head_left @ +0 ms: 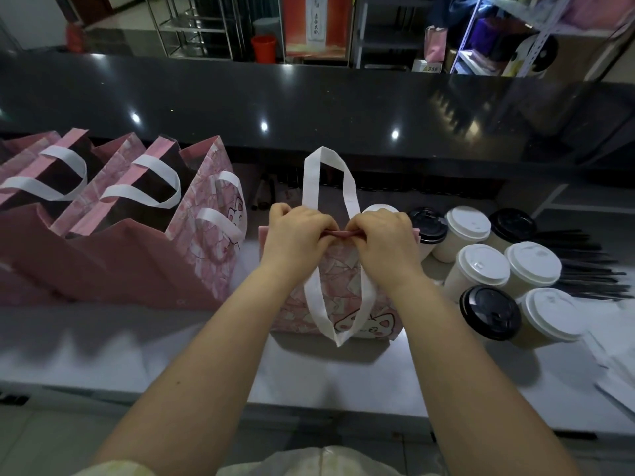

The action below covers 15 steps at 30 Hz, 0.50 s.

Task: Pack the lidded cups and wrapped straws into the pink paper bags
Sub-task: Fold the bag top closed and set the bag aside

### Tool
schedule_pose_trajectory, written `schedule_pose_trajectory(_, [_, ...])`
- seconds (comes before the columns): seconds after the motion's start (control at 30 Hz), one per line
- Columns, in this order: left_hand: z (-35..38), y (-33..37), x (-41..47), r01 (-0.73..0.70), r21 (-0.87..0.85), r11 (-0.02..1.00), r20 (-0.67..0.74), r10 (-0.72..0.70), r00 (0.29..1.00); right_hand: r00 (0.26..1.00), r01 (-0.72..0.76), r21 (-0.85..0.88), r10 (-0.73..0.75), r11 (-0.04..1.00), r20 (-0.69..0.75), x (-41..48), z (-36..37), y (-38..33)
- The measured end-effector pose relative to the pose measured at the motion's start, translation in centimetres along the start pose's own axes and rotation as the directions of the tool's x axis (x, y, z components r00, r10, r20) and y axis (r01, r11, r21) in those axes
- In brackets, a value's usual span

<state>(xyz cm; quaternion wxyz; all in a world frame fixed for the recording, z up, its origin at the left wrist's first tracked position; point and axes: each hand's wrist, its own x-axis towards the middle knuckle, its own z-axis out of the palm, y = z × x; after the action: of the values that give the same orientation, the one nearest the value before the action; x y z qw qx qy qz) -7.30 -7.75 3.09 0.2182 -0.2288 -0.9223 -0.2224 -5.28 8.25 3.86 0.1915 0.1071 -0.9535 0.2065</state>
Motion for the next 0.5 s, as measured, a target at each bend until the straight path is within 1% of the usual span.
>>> schedule_pose_trajectory(0.1, [0.4,0.4,-0.3,0.005,0.039,0.999,-0.024,-0.004,1.000,0.998,0.015,0.021,-0.014,1.000,-0.055,-0.5,0.3,0.0])
schedule_pose_trajectory(0.27, [0.1,-0.2,-1.7,-0.008,0.062,0.998,-0.086,0.013,0.996,0.987,0.119,0.019,-0.116,0.993,-0.111,-1.3,0.1,0.5])
schedule_pose_trajectory(0.4, [-1.2,-2.1,-2.6,0.044,0.040,0.998,-0.041,-0.042,0.998,0.995,0.048,0.025,-0.046,0.999,-0.090,-2.1,-0.5,1.7])
schedule_pose_trajectory(0.5, [-1.5,-2.3,-2.7,0.067,0.050,0.996,-0.034,-0.065,0.997,0.995,0.044,0.001,-0.043,0.999,-0.093,-1.9,-0.5,1.7])
